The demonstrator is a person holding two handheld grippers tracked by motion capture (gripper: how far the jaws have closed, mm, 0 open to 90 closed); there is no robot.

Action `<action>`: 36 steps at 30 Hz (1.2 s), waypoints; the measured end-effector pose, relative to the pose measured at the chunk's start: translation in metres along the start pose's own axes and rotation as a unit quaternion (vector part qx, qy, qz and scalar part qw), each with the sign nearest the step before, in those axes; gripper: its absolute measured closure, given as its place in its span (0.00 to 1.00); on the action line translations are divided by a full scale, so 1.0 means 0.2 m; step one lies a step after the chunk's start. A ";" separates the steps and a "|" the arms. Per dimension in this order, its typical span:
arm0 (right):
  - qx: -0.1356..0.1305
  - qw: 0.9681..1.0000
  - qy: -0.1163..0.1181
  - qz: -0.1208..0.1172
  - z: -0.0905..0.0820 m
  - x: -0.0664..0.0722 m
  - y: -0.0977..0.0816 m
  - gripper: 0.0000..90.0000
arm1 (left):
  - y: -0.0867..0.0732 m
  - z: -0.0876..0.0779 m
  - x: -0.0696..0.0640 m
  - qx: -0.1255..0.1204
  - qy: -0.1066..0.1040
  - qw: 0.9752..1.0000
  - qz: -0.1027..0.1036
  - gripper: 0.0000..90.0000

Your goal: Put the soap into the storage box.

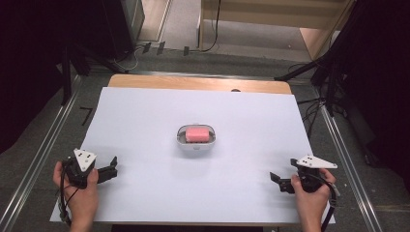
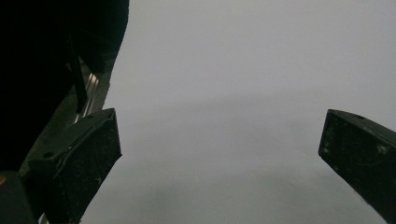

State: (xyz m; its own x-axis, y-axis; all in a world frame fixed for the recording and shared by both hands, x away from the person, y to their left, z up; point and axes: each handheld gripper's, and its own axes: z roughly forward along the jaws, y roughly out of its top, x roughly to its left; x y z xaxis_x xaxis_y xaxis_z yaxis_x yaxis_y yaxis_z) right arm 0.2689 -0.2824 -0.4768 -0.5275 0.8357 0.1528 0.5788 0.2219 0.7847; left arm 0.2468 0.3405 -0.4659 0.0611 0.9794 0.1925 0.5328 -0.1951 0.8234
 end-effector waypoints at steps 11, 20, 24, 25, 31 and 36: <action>-0.025 0.999 -0.026 0.033 -0.12 -0.12 -0.11 0.00 | 0.00 0.00 0.00 -0.001 -0.003 1.000 -0.002 0.00; -0.053 0.996 -0.042 0.055 -0.20 -0.20 -0.18 0.00 | 0.00 0.00 0.01 -0.004 -0.008 1.000 -0.009 0.00; -0.068 0.995 -0.045 0.065 -0.24 -0.22 -0.21 0.00 | 0.00 0.00 0.01 -0.004 -0.009 1.000 -0.009 0.00; -0.069 0.994 -0.047 0.066 -0.25 -0.22 -0.21 0.00 | 0.00 -0.01 0.01 -0.005 -0.009 1.000 -0.010 0.00; -0.086 0.993 -0.046 0.072 -0.27 -0.24 -0.24 0.00 | 0.00 -0.01 0.01 -0.008 -0.011 1.000 -0.009 0.00; -0.072 0.994 -0.052 0.065 -0.25 -0.23 -0.23 0.00 | 0.00 -0.01 0.01 -0.005 -0.010 1.000 -0.010 0.00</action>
State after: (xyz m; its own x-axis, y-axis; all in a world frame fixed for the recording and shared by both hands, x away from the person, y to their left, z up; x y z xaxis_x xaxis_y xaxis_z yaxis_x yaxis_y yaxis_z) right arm 0.2346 -0.3556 -0.4893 -0.3828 0.9018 0.2004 0.5385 0.0416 0.8416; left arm 0.2458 0.3431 -0.4652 0.0678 0.9838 0.1660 0.5261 -0.1766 0.8319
